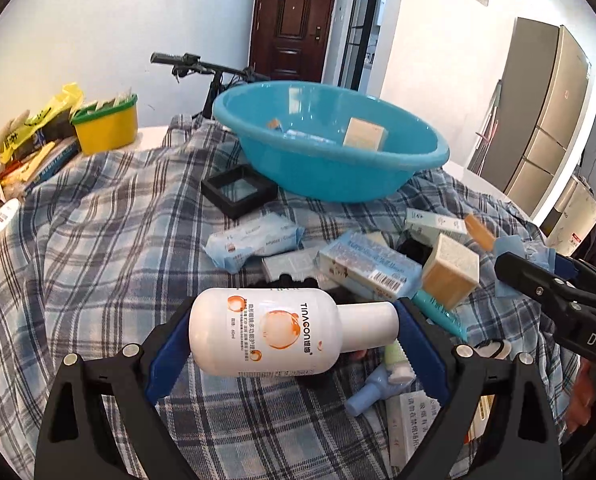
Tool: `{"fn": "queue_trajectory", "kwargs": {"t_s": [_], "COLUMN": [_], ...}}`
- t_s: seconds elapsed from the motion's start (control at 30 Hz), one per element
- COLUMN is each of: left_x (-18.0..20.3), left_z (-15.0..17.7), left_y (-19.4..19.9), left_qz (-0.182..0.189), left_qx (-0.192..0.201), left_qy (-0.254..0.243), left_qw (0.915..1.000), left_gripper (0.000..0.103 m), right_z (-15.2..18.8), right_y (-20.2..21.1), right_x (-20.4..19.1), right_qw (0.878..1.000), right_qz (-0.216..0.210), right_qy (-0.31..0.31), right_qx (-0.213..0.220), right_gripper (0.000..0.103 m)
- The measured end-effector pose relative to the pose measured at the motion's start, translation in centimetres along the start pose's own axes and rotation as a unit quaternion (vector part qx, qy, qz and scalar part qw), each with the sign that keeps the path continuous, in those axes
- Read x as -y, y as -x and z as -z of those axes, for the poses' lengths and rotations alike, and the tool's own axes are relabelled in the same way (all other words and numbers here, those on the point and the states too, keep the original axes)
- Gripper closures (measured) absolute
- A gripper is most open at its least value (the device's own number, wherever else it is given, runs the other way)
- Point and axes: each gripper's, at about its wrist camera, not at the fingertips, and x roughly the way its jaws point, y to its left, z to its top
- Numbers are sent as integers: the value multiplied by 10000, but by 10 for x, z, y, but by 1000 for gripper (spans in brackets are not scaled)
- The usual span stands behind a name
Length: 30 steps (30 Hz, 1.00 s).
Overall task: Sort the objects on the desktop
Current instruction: 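Lift the white bottle and blue wipes pack up off the shirt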
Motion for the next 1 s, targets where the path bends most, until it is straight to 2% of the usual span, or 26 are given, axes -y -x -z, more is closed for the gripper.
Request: {"fn": "queue_trajectory", "kwargs": {"t_s": [0.4,0.7,1.0], "left_x": [1,9,20], "left_z": [-33,-65,-87], "left_y": [33,74,109], "left_qz": [-81,-52,22], "left_qx": [854,1679,2245], "left_qy": [-232,-339,-397], "left_qw": [9960,9852,9737], "left_gripper": [7,7,7], "right_z": [-29,-57,-83], "right_y": [36,67,103], "right_x": [-7,-15,-25], "right_qw": [9969,9899,9779], "right_qz": [81,88,100], "right_qy": [148,274,372], "right_qx": [765,1386,2057], "right_gripper": [32,32,32]}}
